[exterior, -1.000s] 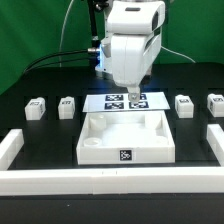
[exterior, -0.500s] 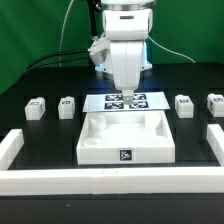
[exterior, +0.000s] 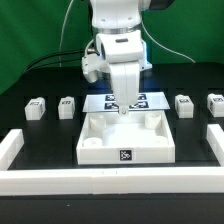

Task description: Assemble one leg

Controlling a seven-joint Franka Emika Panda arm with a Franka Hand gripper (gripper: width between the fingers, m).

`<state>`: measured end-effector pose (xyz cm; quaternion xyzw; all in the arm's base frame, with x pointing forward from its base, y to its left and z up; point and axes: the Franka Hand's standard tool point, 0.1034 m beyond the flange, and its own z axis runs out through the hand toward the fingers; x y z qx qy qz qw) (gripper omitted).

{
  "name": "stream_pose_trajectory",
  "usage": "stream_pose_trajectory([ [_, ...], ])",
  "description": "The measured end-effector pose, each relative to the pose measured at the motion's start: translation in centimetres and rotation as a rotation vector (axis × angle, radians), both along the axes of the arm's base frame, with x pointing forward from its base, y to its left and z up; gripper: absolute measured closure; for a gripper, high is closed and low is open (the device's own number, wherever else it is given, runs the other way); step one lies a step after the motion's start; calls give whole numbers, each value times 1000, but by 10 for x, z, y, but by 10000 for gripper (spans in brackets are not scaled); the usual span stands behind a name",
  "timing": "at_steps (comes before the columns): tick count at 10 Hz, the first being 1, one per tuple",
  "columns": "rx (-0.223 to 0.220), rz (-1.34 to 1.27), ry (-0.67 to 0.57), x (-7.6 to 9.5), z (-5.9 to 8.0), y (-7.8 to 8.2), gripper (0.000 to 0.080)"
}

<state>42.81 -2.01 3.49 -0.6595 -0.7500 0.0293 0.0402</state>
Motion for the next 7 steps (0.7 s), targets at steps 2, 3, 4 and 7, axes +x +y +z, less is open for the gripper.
stream_pose_trajectory([
  [2,2,-17,16,-2,-9,-2,150],
  [3,3,-19,21,-3,-11,-2,150],
  [4,4,-23,27,-5,-14,-2,150],
  [7,4,-35,38,-7,-17,-2,150],
])
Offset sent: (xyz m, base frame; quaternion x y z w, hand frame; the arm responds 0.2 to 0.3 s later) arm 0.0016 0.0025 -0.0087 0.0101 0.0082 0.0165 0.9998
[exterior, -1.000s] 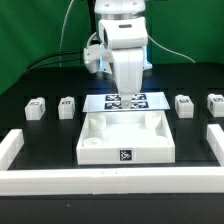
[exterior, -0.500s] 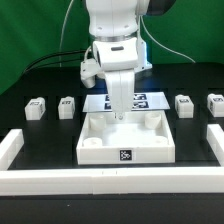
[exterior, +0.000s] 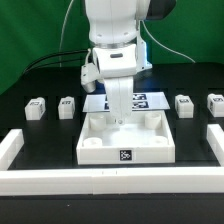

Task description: Assemble one leg

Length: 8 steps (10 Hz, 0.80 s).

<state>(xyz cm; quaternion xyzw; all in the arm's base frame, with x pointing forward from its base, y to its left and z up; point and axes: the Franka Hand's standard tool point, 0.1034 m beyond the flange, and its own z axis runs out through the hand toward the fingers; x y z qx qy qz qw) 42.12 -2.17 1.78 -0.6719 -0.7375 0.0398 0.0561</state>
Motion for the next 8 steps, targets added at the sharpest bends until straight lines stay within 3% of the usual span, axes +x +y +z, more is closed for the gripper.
stream_pose_trajectory([
  [3,1,-4,5,0,-3,-1,548],
  [4,1,-4,5,0,-3,-1,548],
  [5,1,-5,3,0,-3,-2,729],
  [8,0,-6,0,1,-2,-2,737],
])
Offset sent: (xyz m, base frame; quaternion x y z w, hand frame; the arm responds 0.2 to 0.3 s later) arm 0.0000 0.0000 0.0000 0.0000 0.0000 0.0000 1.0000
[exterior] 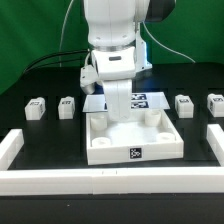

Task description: Assemble one leg

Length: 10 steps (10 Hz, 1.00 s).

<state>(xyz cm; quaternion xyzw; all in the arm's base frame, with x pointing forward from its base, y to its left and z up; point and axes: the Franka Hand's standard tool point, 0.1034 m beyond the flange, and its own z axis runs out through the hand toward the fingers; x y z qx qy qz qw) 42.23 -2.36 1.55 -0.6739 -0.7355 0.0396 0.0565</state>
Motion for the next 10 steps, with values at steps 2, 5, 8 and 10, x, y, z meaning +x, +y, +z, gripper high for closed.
stream_pose_trajectory([
  [2,0,0,0,0,0,0,737],
  [5,-4,-30,0,1,0,2,735],
  [8,-13,-126,-7,9,0,21,735],
  [10,-6,-122,-17,19,0,32,735],
])
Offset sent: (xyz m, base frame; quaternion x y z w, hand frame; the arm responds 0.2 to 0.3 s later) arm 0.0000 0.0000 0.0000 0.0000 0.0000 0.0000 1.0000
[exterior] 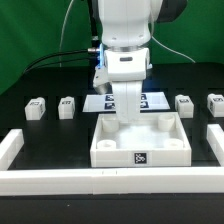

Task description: Assemble one leg

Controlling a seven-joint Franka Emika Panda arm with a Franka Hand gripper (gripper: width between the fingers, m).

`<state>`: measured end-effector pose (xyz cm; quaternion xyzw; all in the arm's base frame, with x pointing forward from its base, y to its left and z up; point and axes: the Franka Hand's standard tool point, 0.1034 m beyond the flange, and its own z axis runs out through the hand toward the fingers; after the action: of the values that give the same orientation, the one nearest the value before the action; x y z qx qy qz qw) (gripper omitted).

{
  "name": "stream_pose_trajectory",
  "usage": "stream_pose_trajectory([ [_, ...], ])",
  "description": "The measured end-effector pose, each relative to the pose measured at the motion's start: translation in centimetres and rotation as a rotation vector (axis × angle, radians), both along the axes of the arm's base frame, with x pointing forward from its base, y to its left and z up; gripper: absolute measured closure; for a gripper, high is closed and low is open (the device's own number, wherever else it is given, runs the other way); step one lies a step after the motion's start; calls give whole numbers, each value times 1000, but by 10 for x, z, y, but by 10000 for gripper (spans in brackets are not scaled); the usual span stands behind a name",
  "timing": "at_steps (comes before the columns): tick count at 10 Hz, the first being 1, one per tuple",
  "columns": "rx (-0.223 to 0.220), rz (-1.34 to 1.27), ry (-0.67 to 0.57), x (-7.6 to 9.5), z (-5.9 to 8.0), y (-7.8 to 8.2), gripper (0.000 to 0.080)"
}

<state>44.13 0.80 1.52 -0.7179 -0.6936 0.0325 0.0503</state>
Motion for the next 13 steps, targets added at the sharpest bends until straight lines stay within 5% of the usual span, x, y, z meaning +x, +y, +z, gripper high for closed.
stream_pose_trajectory([
  [6,24,36,-37,37,1,33,736],
  [10,28,29,-47,45,1,37,736],
  [12,28,22,-45,42,0,36,520],
  [13,27,22,-44,42,0,36,520],
])
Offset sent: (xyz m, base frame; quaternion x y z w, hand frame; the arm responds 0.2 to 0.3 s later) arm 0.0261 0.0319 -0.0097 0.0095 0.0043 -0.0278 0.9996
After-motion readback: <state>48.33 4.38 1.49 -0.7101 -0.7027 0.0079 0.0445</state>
